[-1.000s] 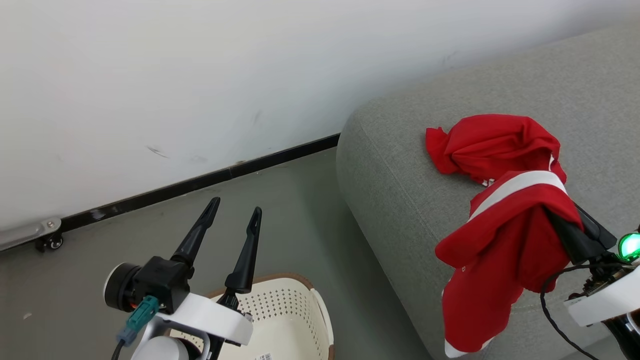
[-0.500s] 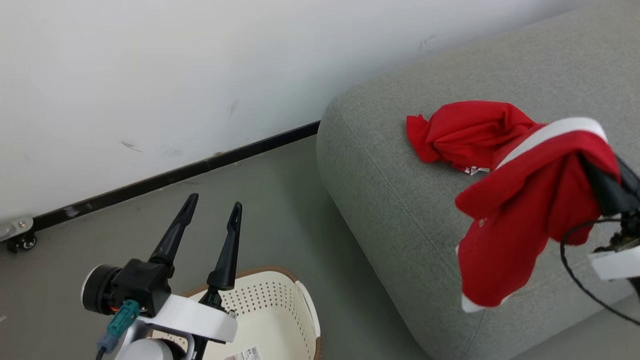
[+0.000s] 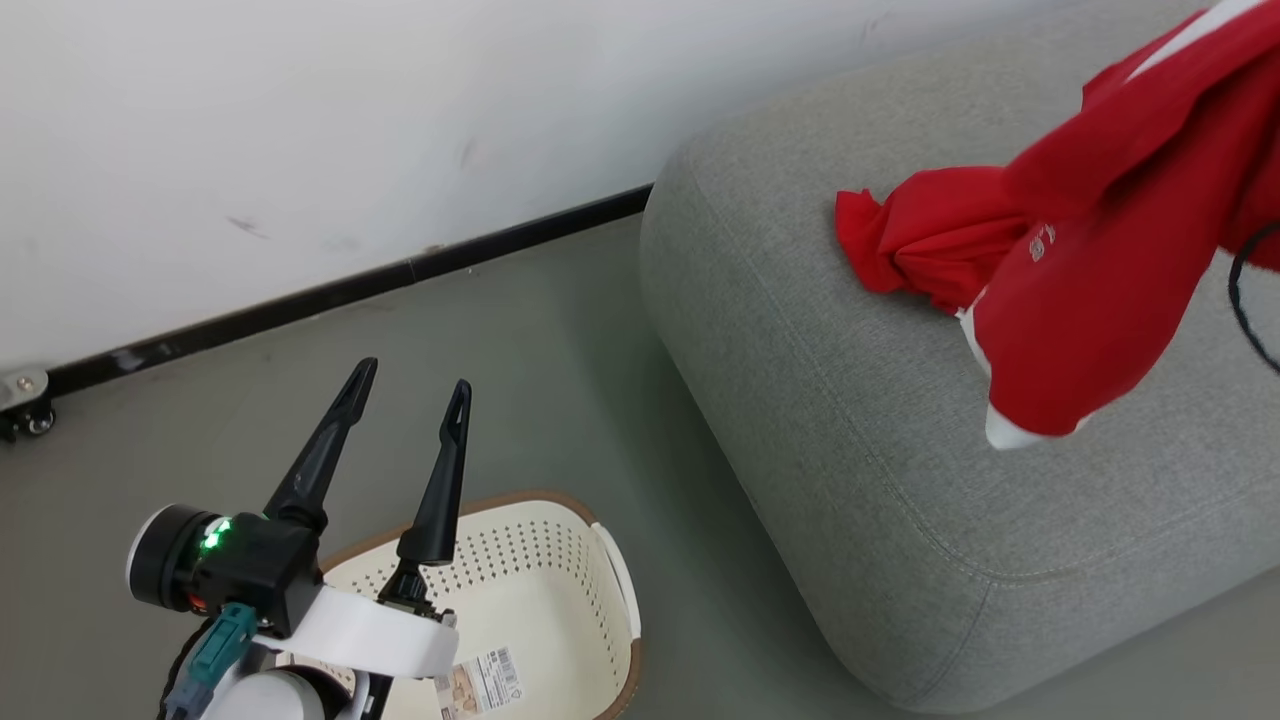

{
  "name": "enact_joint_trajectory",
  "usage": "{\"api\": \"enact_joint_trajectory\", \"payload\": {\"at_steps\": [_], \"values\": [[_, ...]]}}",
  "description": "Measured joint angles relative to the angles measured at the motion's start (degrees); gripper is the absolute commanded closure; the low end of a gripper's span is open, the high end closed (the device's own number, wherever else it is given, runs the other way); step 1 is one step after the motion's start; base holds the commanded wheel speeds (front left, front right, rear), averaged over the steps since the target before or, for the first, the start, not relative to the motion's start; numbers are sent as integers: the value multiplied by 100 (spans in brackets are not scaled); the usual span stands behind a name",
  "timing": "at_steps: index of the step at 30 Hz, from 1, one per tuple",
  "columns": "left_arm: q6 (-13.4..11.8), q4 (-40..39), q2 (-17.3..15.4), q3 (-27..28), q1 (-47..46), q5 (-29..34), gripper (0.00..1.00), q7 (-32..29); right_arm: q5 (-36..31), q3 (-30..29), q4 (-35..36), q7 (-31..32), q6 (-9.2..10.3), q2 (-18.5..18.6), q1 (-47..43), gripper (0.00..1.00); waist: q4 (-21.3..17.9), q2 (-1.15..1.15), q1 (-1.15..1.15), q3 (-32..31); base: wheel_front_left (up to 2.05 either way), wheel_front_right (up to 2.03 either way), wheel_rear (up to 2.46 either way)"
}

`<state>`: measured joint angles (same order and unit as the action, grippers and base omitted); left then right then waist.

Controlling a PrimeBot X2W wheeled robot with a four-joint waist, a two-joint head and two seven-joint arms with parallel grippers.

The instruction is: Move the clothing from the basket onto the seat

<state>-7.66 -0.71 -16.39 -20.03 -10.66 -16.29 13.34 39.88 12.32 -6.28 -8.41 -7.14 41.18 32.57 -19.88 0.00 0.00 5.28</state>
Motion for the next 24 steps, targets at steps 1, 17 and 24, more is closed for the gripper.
{"api": "enact_joint_trajectory", "payload": {"at_steps": [1,17,24], "values": [[-5,-32,-19,0,-1,2,0,-25,3,-23,-59,53,0,-9,108,100,11,0,0,36,0,0,0],[-143,-587,-331,118,-32,235,0,-376,-294,-606,-1792,928,1,-92,1546,100,260,0,0,583,0,0,0],[-143,-864,-489,88,-48,339,0,-588,-876,-920,-2372,942,1,-26,2151,100,455,0,0,832,0,0,0]]}}
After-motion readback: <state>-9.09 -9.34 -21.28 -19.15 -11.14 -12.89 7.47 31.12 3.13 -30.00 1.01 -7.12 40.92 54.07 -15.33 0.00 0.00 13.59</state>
